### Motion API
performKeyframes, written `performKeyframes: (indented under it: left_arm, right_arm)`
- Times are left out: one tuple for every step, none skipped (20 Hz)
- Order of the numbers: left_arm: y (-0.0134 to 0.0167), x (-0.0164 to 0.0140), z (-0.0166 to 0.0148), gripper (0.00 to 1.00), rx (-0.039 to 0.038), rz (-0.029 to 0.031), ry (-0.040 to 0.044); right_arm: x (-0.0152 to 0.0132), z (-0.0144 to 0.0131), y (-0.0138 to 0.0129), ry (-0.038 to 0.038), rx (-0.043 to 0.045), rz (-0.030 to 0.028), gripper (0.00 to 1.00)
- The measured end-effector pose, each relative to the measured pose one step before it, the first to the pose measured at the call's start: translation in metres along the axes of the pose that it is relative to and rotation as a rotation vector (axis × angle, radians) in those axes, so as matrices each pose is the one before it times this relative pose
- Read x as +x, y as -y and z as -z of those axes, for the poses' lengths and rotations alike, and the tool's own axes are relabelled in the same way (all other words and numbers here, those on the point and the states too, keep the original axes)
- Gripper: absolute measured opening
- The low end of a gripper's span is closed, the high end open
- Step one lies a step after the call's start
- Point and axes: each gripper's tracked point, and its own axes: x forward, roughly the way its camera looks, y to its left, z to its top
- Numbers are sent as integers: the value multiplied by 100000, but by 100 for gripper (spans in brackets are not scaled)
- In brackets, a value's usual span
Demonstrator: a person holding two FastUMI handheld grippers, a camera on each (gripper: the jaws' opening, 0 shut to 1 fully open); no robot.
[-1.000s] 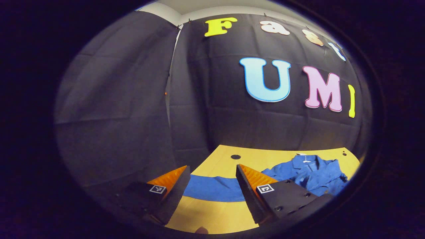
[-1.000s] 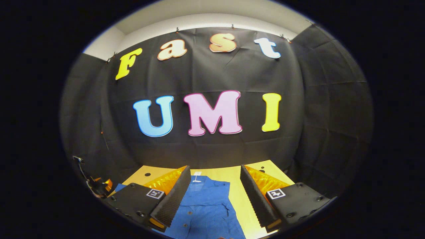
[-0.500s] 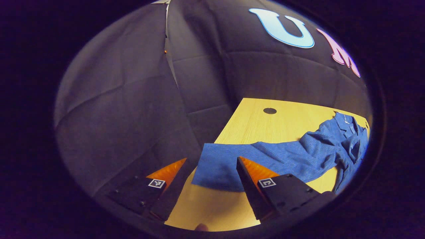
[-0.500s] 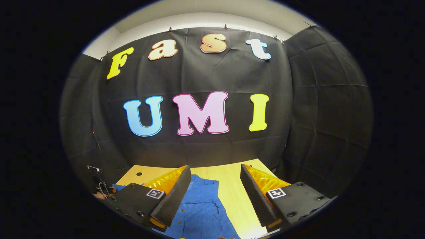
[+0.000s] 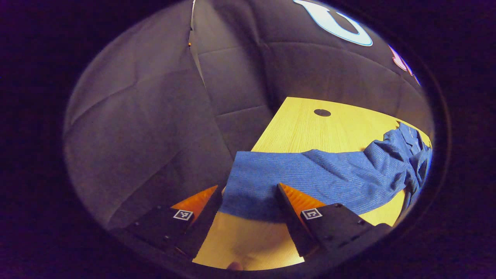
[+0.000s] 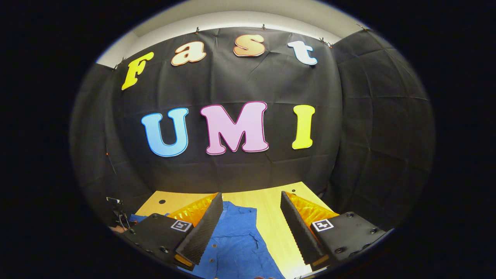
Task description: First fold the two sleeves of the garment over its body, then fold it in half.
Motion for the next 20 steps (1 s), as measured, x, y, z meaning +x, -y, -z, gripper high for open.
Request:
performKeyframes:
  left_arm:
    - [-21, 275, 230, 84, -2157, 1468, -942]
    - [-189, 57, 77, 84, -2188, 1434, -129]
    - [-14, 127, 47, 84, -1542, 1028, -813]
    - [-141, -34, -63, 84, 544, 598, -552]
    - [126, -77, -56, 85, 1142, 1764, -818]
    - [768, 16, -210, 81, 1507, 2133, -564]
    - [637, 258, 245, 70, 1879, 1754, -722]
    - [410, 79, -63, 59, 476, 1292, -44]
    - [490, 106, -5, 48, 291, 830, -231]
    - [293, -61, 10, 37, 221, -642, -82]
    - [8, -19, -32, 26, 394, -583, -634]
    - [-133, -147, -35, 23, 1480, -1279, -682]
    - [217, -363, 21, 15, 846, -1590, -1547]
    - [125, -88, 34, 8, 1234, -1591, -493]
    - [310, -150, -10, 4, -905, 138, -485]
    - [163, -230, -604, 4, -1786, 1118, 1855]
    - [480, -455, -876, 2, -2960, 2701, 2184]
    - [702, -884, -1092, 2, -1996, 2768, 2632]
    - [508, -696, -1052, 2, 315, 960, 2020]
    - [312, -490, -480, 2, 1218, 213, 1082]
  right_arm:
    - [38, 82, 18, 136, -617, 100, 96]
    - [-64, 111, -1, 130, -551, 48, 96]
    - [-65, 194, -122, -231, 6, -45, 96]
    - [-75, 204, -35, -474, 419, 30, 96]
    - [-6, 186, 78, -499, 768, 0, 96]
    - [46, 87, 99, -280, 796, 226, 96]
    - [-172, -52, 240, 37, 1105, 465, 96]
    - [-146, -1, 218, 93, 1031, 284, 96]
    - [-155, 7, 226, -129, 1058, 513, 96]
    - [-71, 118, 271, -342, 750, 396, 96]
    - [-32, 103, 232, -469, 493, 557, 96]
    - [-176, -93, 87, -60, 215, 39, 96]
    - [-45, -132, 55, 286, -457, -6, 96]
    - [-71, -1, 178, 135, -883, 89, 96]
    - [-66, -99, 172, 125, -799, -8, 96]
    - [78, 46, 90, -71, -395, 86, 96]
    - [-124, 34, 50, -127, 222, 8, 96]
    - [20, -63, 102, -79, 563, 92, 96]
    - [-55, 54, 153, 23, 492, -42, 96]
    - [127, 109, 112, -172, 477, -309, 96]
